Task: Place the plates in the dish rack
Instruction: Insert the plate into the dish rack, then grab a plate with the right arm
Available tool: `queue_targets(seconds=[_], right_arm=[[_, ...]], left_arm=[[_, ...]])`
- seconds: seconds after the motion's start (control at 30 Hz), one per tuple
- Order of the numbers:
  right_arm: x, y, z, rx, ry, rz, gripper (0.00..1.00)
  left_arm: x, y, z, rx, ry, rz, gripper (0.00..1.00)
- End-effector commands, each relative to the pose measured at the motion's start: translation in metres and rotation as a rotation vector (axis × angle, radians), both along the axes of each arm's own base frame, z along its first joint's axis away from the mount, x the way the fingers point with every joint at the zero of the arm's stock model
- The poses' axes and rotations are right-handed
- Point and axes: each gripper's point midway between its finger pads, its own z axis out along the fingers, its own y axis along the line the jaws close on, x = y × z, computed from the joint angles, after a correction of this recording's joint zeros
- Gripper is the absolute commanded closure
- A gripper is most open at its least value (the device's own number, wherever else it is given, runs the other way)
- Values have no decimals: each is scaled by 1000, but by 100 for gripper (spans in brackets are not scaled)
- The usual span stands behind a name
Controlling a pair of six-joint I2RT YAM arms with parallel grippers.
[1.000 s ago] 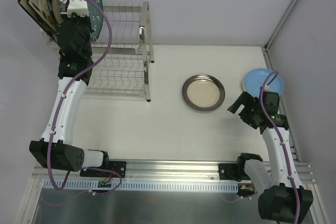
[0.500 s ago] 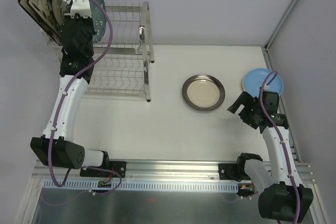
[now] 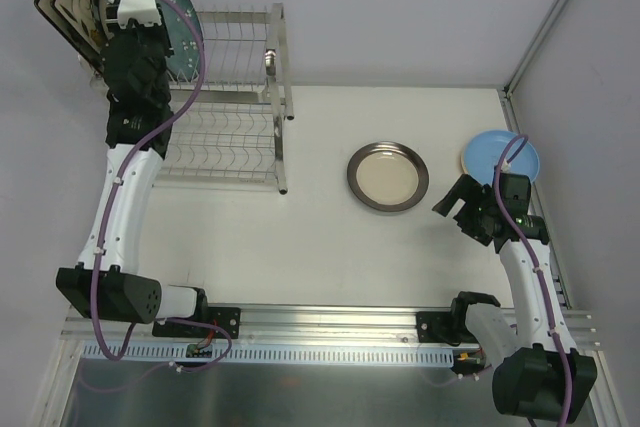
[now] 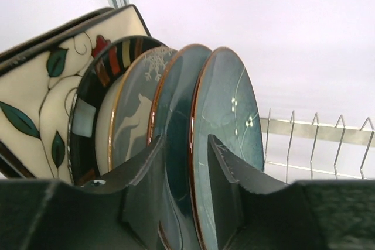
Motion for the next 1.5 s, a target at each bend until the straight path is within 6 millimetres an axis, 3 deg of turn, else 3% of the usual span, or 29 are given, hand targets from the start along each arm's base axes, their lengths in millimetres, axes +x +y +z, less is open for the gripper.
queue_targets(seconds=[0.0, 0.27, 0.53, 0.63, 0.77, 0.8, 0.97, 1.0, 1.07, 1.1, 1.13, 1.17, 1.23, 1.37, 1.47], right_arm=[[9, 3, 10, 4, -46, 27, 0], [16, 10, 16, 39, -77, 49, 0], [31, 21, 26, 108, -125, 64, 1], [37, 22, 26, 121, -131, 58, 1], [47, 24, 23, 144, -139, 53, 1], [51, 24, 24, 145, -154, 53, 0], [62, 28, 8, 196, -145, 28, 0], [68, 28, 9, 201, -166, 26, 1], [70, 31, 1, 230, -156, 16, 0], [75, 31, -3, 240, -160, 14, 0], [77, 33, -5, 254, -161, 15, 0], [85, 36, -13, 289, -168, 9, 1], [84, 38, -19, 298, -158, 12, 0], [97, 40, -24, 314, -188, 23, 0], [102, 40, -33, 322, -169, 22, 0]], left_arm=[[-28, 1, 52, -26, -154, -13, 64], [-50, -8, 72, -62, -209, -80, 44], [-89, -34, 82, -129, -235, -249, 8], [-102, -46, 69, -156, -203, -323, 1], [-120, -73, 44, -185, -149, -476, 1], [-133, -76, 43, -195, -160, -503, 1], [-143, -89, -22, -267, -43, -569, 1], [-147, -91, -46, -303, -5, -578, 1], [-151, -97, -72, -327, 39, -606, 1], [-155, -100, -96, -350, 72, -616, 1], [-158, -101, -108, -360, 87, -621, 1], [-167, -104, -155, -401, 146, -628, 1], [-170, -104, -166, -417, 157, -626, 1], [-179, -106, -221, -490, 247, -611, 1], [-185, -109, -244, -503, 275, -624, 1]])
